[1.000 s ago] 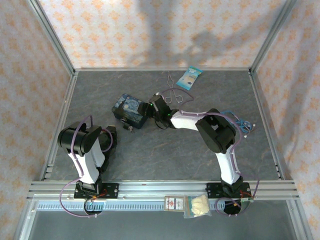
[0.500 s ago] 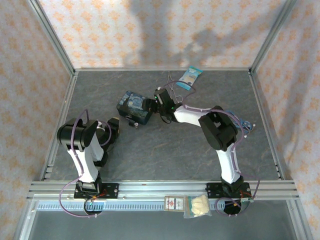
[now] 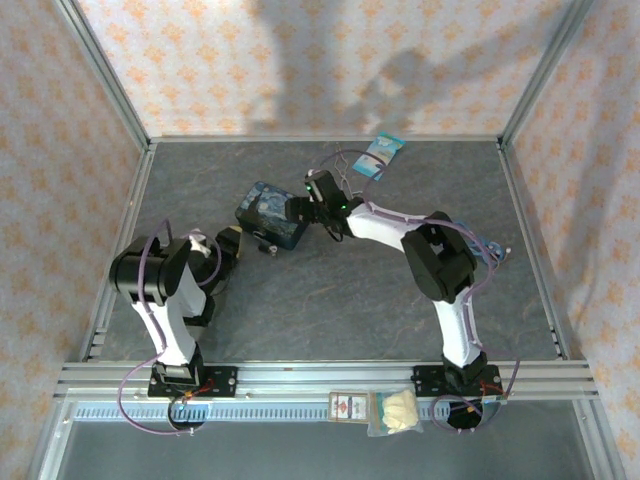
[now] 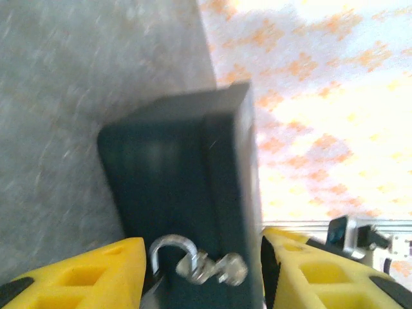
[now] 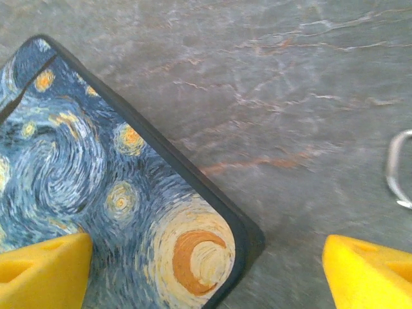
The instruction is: Unlock a padlock with a key
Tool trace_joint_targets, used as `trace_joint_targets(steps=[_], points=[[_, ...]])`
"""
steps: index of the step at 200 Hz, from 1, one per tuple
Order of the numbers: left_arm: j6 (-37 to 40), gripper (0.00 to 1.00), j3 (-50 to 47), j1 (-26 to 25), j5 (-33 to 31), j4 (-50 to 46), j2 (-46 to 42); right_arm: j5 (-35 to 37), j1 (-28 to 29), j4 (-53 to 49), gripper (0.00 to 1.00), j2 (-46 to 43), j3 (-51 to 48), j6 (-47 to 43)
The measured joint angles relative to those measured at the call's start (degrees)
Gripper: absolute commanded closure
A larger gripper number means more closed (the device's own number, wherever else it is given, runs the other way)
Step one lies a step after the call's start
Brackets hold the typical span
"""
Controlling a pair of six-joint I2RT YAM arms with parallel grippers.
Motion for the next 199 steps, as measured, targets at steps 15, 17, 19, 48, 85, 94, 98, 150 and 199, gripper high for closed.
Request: trace_joint_targets(steps=[15, 17, 19, 48, 85, 94, 98, 150, 199], points=[[1.1, 0.50, 0.5, 1.7, 0.0, -0.7, -3.7, 1.2, 0.2, -3.1, 0.09, -3.0, -1.1, -2.4], [1.2, 0.49, 0.7, 1.8, 0.0, -0.9, -4.0, 1.3, 0.3, -3.5, 0.09, -3.5, -1.4, -2.7], [1.7, 0.49, 1.0, 2.0, 0.0, -1.2, -4.7, 1.4, 0.4, -3.9, 0.09, -4.0, -1.6, -3.0], [7.3, 0.42, 8.7, 3.8, 0.0, -11.4, -11.5, 3.6, 4.1, -7.1, 0.09, -10.4, -4.5, -4.6], [14.9, 0.41, 22.4, 4.1, 1.7, -22.9, -9.9, 0.9, 10.5, -7.9, 0.12, -12.2, -5.6, -4.0], [16.0, 0.42, 24.9, 4.1, 2.6, -24.9, -7.9, -0.4, 11.9, -7.9, 0.12, -12.0, -5.6, -3.7], [16.4, 0.42, 25.9, 4.1, 2.9, -25.7, -7.1, -0.9, 12.5, -7.9, 0.13, -11.9, -5.4, -3.4], [17.2, 0.45, 29.0, 4.1, 8.1, -29.8, 2.2, -5.2, 17.6, -8.4, 0.15, -1.3, 2.4, -2.4], [14.5, 0.47, 24.2, 3.4, 11.3, -26.4, 2.2, -1.7, 16.5, -11.6, 0.14, 5.6, 6.8, -4.5]])
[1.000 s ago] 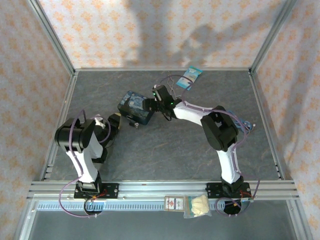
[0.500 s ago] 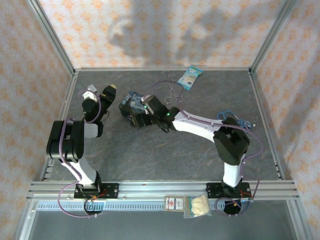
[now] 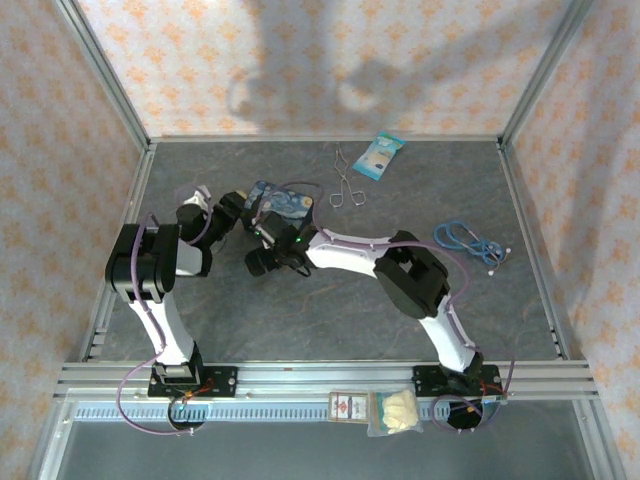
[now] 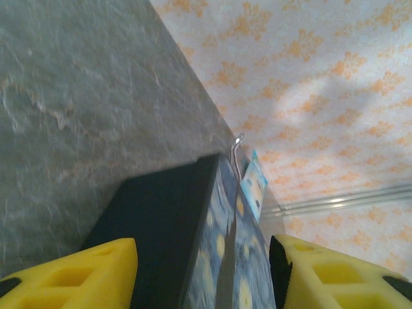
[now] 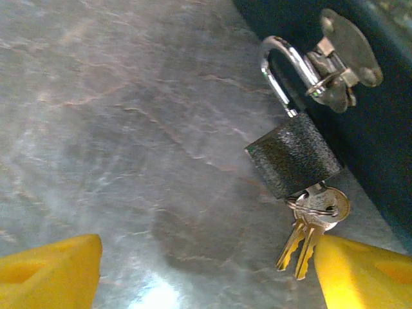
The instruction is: Unlock a padlock with a key
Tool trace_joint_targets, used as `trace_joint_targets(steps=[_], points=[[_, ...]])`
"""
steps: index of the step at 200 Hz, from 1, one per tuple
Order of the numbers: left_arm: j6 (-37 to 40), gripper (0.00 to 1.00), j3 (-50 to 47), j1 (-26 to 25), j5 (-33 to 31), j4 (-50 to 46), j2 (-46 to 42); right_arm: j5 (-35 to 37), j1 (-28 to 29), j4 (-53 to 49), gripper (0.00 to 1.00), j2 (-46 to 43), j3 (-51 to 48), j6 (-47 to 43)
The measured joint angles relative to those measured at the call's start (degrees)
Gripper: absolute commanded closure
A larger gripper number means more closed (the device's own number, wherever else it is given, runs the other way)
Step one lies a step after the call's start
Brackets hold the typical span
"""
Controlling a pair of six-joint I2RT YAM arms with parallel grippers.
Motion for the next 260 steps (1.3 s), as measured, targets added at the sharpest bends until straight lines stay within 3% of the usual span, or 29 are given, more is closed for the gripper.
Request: trace_joint_targets(steps=[62, 100, 157, 208, 260], points=[[-10.8, 0.53, -4.2, -2.7, 3.5, 15.5, 5.4, 6.4, -4.2, -0.1, 0.14, 0.2, 0.0, -8.7], [-11.6, 0.54, -2.6, -2.7, 3.7, 16.3, 5.6, 11.6, -4.5, 0.1, 0.14, 1.6, -0.2, -12.4], [-3.5, 0.54, 1.7, -2.7, 1.4, 4.2, -0.4, 5.3, -8.0, 11.3, 0.11, -8.9, -18.0, -5.7], [1.9, 0.54, 5.0, -3.2, -0.5, -3.3, -3.2, 3.3, -9.9, 15.8, 0.17, -8.6, -17.3, 4.4], [7.1, 0.54, 10.1, -5.0, -2.9, -13.6, -3.3, 7.1, -9.9, 13.0, 0.17, -7.9, -16.5, 8.3]])
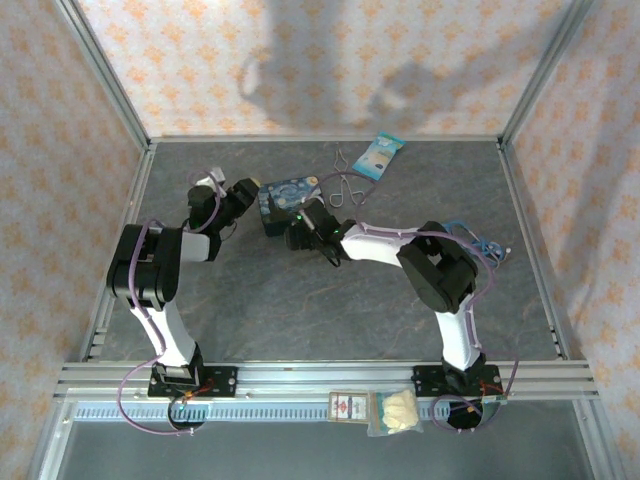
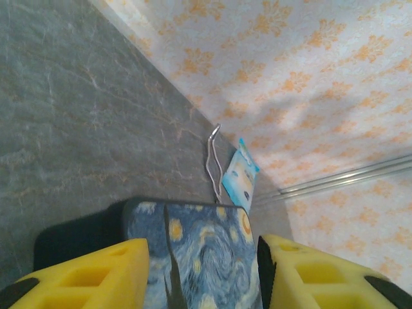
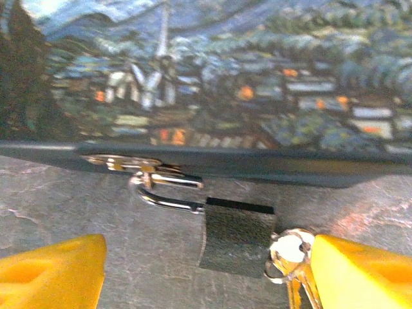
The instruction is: Unlock a padlock with a key
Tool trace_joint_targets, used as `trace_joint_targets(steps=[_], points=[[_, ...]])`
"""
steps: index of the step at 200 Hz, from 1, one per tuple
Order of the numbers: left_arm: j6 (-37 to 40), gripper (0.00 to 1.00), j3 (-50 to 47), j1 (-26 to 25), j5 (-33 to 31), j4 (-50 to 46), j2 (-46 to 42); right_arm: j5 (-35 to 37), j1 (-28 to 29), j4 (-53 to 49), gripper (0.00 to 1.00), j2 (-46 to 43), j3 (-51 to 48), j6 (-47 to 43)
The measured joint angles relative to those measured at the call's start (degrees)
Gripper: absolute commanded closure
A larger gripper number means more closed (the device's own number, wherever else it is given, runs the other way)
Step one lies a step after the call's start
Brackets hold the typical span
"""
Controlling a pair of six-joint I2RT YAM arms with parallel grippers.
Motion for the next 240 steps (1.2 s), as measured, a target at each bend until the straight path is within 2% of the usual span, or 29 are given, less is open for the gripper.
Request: trace_joint_targets(steps=[53, 79, 107, 137, 164, 183, 240], points=[[4.4, 0.54, 1.6, -1.4, -1.9, -6.3, -0.7, 2.3, 0.0, -1.6, 0.16, 0.9, 0.4, 1.3], [4.7, 0.54, 1.5, -1.6, -1.9, -6.7, -0.7, 3.9, -0.1, -1.4, 0.18, 3.2, 1.1, 1.1], [4.7, 0.54, 1.2, -1.6, -1.9, -6.7, -0.7, 5.2, -0.2, -0.3, 0.28, 3.8, 1.5, 0.5], [4.7, 0.55, 1.2, -1.8, -1.9, -6.7, -0.7, 5.9, -0.2, 1.0, 0.48, 4.3, 1.5, -1.1], [4.7, 0.55, 1.2, -1.9, -1.9, -6.7, -0.6, 6.5, -0.3, 2.1, 0.54, 4.6, 1.4, -2.5], [4.7, 0.55, 1.2, -1.9, -1.9, -6.7, -0.6, 6.4, -0.4, 3.6, 0.64, 4.5, 0.9, -4.3], [4.5, 0.56, 1.0, -2.1, -1.8, -6.2, 0.8, 3.3, -1.0, 9.6, 0.67, 4.0, -1.9, -11.4]])
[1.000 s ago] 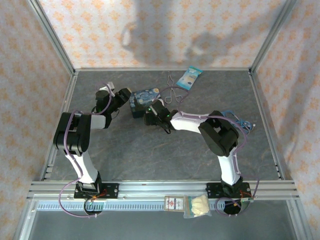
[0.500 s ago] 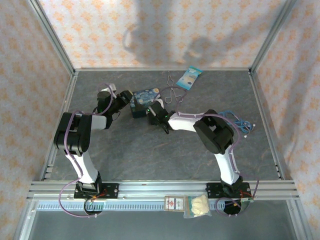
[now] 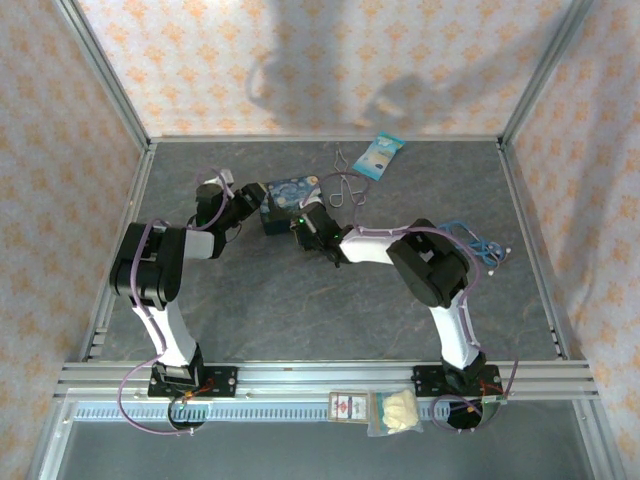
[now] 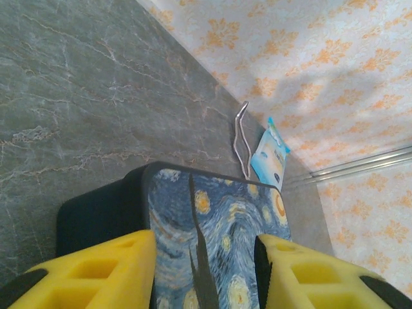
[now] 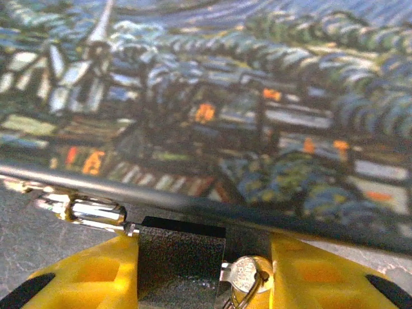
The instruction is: Unlock a padlock with a key
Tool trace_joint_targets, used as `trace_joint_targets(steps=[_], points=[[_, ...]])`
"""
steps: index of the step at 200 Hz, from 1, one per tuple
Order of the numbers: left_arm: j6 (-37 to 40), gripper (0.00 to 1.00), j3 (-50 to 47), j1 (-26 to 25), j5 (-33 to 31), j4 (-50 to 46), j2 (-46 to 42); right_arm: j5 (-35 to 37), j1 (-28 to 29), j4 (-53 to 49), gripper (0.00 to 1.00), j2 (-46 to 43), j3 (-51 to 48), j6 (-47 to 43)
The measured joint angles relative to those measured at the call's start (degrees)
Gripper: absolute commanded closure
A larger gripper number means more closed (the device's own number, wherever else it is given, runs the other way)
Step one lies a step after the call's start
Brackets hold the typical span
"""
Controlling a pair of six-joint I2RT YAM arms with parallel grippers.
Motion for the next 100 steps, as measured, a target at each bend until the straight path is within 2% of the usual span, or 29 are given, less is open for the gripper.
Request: trace_joint_targets(steps=[100], points=[[-1.9, 0.57, -1.2, -0.9, -1.5, 5.5, 1.5, -4.5, -1.0, 0.5, 0.72, -0.3, -0.3, -5.6]])
